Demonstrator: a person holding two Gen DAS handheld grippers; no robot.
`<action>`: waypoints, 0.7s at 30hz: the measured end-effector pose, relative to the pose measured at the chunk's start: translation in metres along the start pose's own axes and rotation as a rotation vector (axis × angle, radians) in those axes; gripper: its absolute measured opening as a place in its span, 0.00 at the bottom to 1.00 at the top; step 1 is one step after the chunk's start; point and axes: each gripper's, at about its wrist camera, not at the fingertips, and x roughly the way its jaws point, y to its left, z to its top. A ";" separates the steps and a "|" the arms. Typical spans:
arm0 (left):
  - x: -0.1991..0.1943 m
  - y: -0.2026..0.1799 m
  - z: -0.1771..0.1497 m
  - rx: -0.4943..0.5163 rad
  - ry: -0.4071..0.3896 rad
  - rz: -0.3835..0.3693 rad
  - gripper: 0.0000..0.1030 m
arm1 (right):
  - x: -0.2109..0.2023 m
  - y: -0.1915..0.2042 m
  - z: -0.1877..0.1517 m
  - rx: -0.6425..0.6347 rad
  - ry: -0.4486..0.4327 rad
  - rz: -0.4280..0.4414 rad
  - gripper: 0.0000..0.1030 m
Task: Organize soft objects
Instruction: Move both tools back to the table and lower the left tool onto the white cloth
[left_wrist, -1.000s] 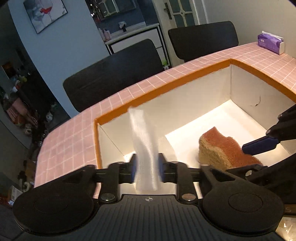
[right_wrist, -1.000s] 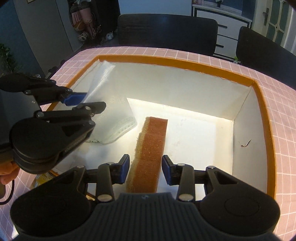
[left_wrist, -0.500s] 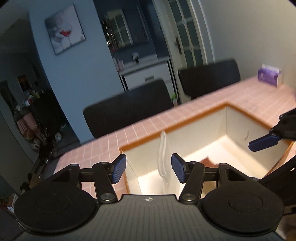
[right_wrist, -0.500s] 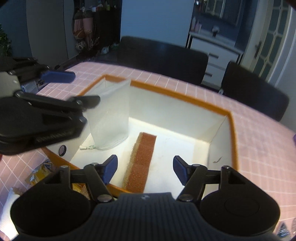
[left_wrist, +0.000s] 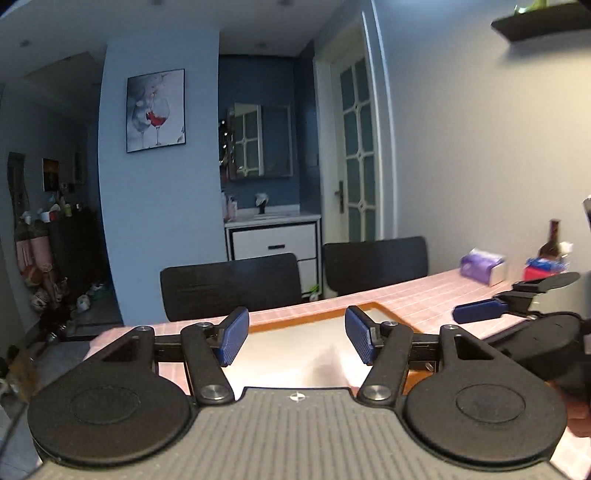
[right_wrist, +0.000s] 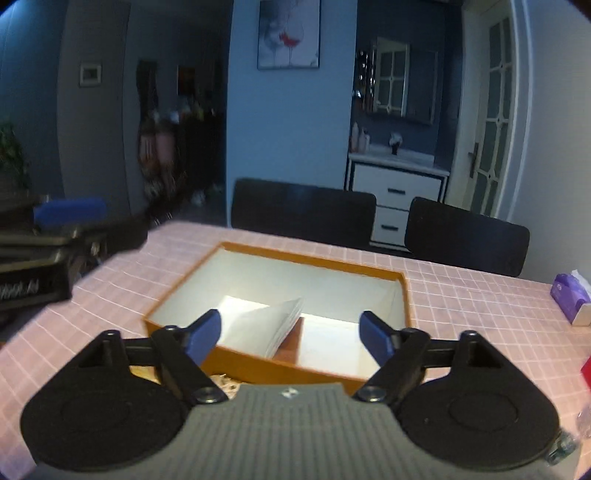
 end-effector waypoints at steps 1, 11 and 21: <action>-0.008 -0.003 -0.005 -0.006 -0.005 -0.008 0.69 | -0.008 0.002 -0.007 0.004 -0.018 0.001 0.80; -0.058 -0.006 -0.079 -0.137 0.043 0.011 0.71 | -0.059 0.025 -0.110 -0.071 -0.097 -0.055 0.87; -0.087 -0.003 -0.143 -0.164 0.142 0.145 0.82 | -0.064 0.023 -0.187 -0.041 0.012 -0.095 0.88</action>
